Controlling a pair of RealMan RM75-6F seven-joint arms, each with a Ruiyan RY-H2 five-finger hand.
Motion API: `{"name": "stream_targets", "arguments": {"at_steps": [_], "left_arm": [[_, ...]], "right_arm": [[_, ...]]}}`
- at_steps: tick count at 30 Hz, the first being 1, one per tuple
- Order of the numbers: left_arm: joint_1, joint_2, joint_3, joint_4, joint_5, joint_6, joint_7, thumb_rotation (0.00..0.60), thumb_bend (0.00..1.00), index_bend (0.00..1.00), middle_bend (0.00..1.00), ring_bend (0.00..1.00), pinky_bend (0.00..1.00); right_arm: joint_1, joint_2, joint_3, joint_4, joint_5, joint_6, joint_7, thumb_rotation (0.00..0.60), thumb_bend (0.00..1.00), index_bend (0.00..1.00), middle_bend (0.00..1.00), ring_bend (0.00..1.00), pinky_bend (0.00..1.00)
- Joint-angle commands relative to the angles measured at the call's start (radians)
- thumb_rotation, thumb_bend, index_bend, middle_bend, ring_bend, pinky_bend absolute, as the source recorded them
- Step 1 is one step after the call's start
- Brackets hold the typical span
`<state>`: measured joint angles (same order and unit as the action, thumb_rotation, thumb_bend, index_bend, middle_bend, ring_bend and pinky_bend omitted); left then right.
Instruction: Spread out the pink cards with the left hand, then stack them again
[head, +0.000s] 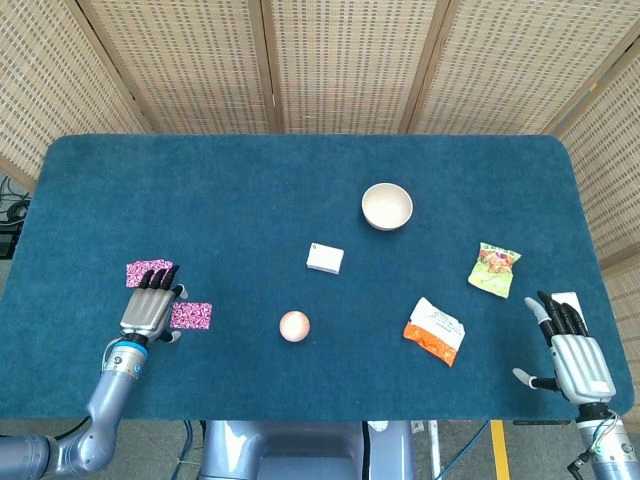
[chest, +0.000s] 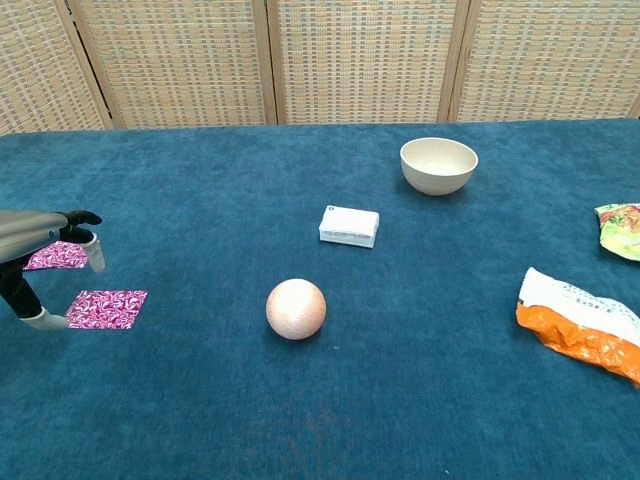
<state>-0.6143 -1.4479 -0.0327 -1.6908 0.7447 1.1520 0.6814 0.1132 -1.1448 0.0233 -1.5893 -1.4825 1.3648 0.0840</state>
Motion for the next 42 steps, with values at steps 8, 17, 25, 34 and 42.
{"name": "stream_targets", "arguments": {"at_steps": [8, 17, 25, 34, 42], "left_arm": [[-0.003, -0.040, -0.012, 0.056, -0.028, -0.008, 0.005, 0.600, 0.20, 0.31, 0.00, 0.00, 0.00], [-0.005, -0.067, -0.013, 0.092, -0.049, -0.020, 0.018, 0.600, 0.21, 0.31, 0.00, 0.00, 0.00], [-0.009, -0.076, -0.022, 0.101, -0.061, -0.019, 0.030, 0.600, 0.21, 0.31, 0.00, 0.00, 0.00], [-0.014, -0.094, -0.024, 0.121, -0.072, -0.029, 0.038, 0.600, 0.21, 0.31, 0.00, 0.00, 0.00], [-0.013, -0.098, -0.027, 0.120, -0.073, -0.027, 0.039, 0.600, 0.22, 0.31, 0.00, 0.00, 0.00]], "right_arm": [[0.000, 0.003, 0.001, 0.000, 0.002, -0.002, 0.006, 0.600, 0.10, 0.00, 0.00, 0.00, 0.00], [-0.001, 0.003, 0.001, 0.000, 0.001, 0.001, 0.010, 0.600, 0.10, 0.00, 0.00, 0.00, 0.00], [-0.001, 0.004, 0.001, 0.001, 0.000, 0.001, 0.011, 0.600, 0.10, 0.00, 0.00, 0.00, 0.00], [-0.003, 0.004, 0.002, 0.001, -0.002, 0.005, 0.014, 0.600, 0.10, 0.00, 0.00, 0.00, 0.00], [-0.003, 0.006, 0.002, 0.001, -0.004, 0.006, 0.017, 0.600, 0.10, 0.00, 0.00, 0.00, 0.00]]}}
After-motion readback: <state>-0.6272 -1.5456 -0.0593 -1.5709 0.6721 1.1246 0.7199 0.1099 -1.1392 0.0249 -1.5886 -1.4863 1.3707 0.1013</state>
